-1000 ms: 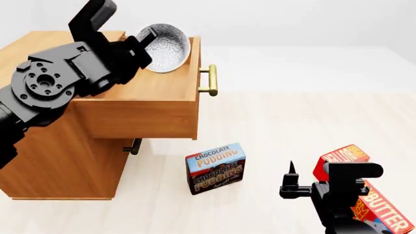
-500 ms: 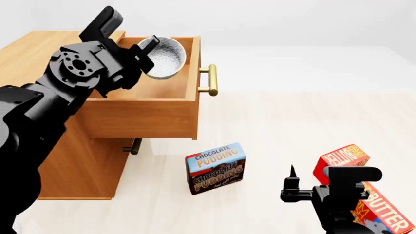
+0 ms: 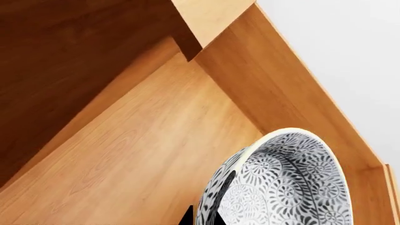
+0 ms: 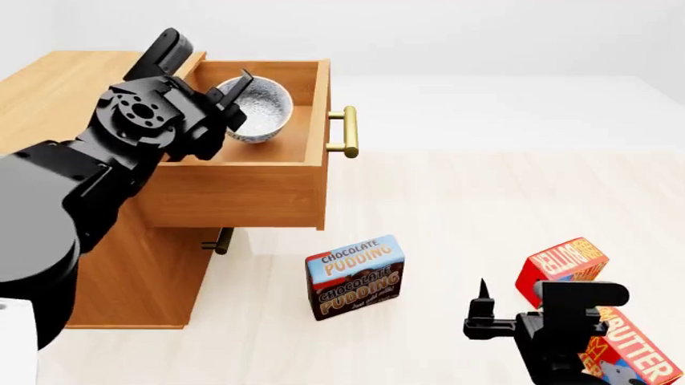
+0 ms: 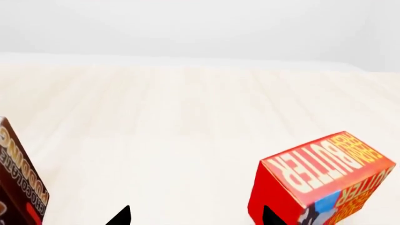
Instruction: Put the bowl in the top drawer of the cabinet.
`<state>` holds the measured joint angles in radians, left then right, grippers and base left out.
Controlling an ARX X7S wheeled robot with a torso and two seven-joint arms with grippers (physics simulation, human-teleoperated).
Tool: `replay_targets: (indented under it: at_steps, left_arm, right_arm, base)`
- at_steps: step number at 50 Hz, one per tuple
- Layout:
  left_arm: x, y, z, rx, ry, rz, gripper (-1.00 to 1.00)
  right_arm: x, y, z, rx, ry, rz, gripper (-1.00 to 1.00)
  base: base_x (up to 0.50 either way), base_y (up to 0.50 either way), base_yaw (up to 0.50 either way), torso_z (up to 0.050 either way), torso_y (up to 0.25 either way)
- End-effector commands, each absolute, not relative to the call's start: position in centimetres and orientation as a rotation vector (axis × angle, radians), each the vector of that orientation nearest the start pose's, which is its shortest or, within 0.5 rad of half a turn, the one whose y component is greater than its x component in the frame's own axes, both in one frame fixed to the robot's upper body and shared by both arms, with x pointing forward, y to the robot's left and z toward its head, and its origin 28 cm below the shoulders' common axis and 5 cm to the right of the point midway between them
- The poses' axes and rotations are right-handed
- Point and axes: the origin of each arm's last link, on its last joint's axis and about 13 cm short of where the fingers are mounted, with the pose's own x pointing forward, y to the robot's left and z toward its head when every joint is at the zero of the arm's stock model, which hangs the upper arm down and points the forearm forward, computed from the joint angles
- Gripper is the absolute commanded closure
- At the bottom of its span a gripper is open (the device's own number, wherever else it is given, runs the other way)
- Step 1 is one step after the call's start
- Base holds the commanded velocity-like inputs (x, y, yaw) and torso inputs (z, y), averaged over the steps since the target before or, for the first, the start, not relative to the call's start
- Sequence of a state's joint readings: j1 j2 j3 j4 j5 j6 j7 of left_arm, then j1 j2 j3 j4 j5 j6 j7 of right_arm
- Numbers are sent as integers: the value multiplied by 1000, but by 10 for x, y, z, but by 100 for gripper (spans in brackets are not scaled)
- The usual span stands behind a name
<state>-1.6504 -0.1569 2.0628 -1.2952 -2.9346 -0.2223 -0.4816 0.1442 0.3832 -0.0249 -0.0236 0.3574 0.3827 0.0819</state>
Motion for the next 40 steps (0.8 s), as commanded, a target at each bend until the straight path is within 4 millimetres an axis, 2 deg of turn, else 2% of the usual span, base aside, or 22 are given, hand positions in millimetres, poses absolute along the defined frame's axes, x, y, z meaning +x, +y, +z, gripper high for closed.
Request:
replay_targets:
  at_steps: [1, 6, 7, 23, 35, 40]
  left_arm:
    - [428, 211, 276, -813, 479, 302, 100]
    - [428, 212, 275, -821, 481, 305, 100]
    - [428, 212, 275, -820, 481, 305, -100]
    - [428, 213, 278, -809, 469, 298, -100]
    - [428, 217, 293, -761, 385, 257, -100]
    - [423, 216, 301, -744, 352, 225, -100]
  right_arm:
    - [235, -183, 40, -43, 228, -58, -100]
    - [234, -183, 41, -44, 227, -59, -100]
    - [234, -183, 41, -44, 227, -60, -100]
    - [235, -182, 40, -42, 228, -61, -100]
    - [233, -184, 40, -47, 228, -65, -100]
    - [233, -184, 40, -48, 228, -63, -100]
  base:
    - [0, 0, 0, 0, 0]
    - [0, 0, 0, 3, 0]
    - [0, 0, 0, 0, 0]
    - [0, 0, 0, 0, 0]
    - [0, 0, 0, 0, 0]
    - [0, 0, 0, 0, 0]
